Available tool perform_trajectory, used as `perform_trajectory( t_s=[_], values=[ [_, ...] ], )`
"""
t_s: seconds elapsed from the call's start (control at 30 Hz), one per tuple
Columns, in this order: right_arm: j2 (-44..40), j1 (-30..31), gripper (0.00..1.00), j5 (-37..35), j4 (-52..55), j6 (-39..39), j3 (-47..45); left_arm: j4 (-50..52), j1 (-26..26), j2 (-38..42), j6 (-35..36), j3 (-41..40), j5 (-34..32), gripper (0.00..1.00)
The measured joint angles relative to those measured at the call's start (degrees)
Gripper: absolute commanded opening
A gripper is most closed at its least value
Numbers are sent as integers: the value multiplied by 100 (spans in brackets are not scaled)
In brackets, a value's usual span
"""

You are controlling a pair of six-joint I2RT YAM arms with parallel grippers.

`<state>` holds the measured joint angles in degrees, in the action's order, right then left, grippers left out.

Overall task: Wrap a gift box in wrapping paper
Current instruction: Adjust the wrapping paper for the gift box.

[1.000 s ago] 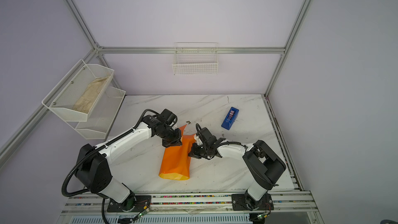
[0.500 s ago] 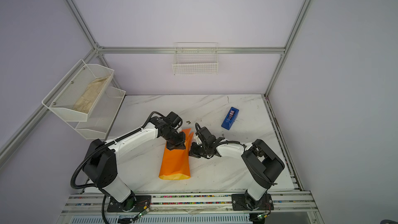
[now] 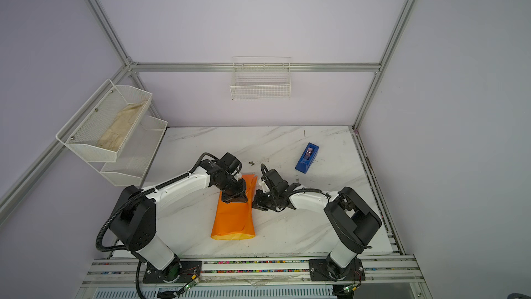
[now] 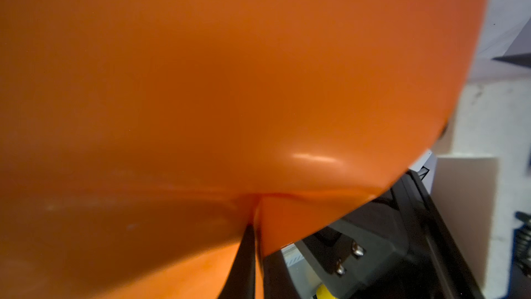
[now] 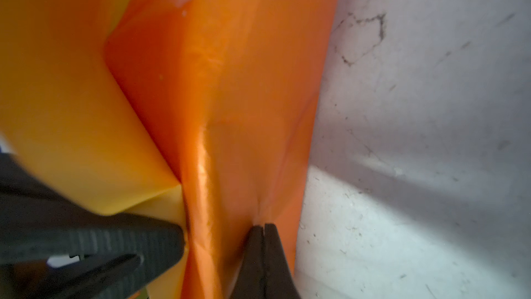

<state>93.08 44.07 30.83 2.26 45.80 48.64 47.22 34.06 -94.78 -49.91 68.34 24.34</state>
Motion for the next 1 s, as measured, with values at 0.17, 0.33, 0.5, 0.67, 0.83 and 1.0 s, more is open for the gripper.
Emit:
perform_trajectory(
  t_s=[0.17, 0.33, 0.5, 0.67, 0.83, 1.0],
  values=[
    [-190, 0, 5, -7, 48, 20, -2, -387, -92, 120, -13, -256, 323, 30],
    [-459, -59, 10, -111, 153, 105, -2, -647, -111, 168, -24, -315, 531, 46],
    [-925, -374, 22, -308, 426, 125, -2, -791, -131, 223, -42, -387, 627, 51],
    [-966, -516, 38, -87, 227, 44, -2, -859, -144, 254, -46, -435, 667, 54],
    [-520, -612, 41, 125, -317, 140, -9, -817, -229, 302, -46, -466, 688, 55],
    [-63, -599, 43, 479, -1043, 431, -271, -887, -229, 341, -35, -518, 682, 54]
  ],
)
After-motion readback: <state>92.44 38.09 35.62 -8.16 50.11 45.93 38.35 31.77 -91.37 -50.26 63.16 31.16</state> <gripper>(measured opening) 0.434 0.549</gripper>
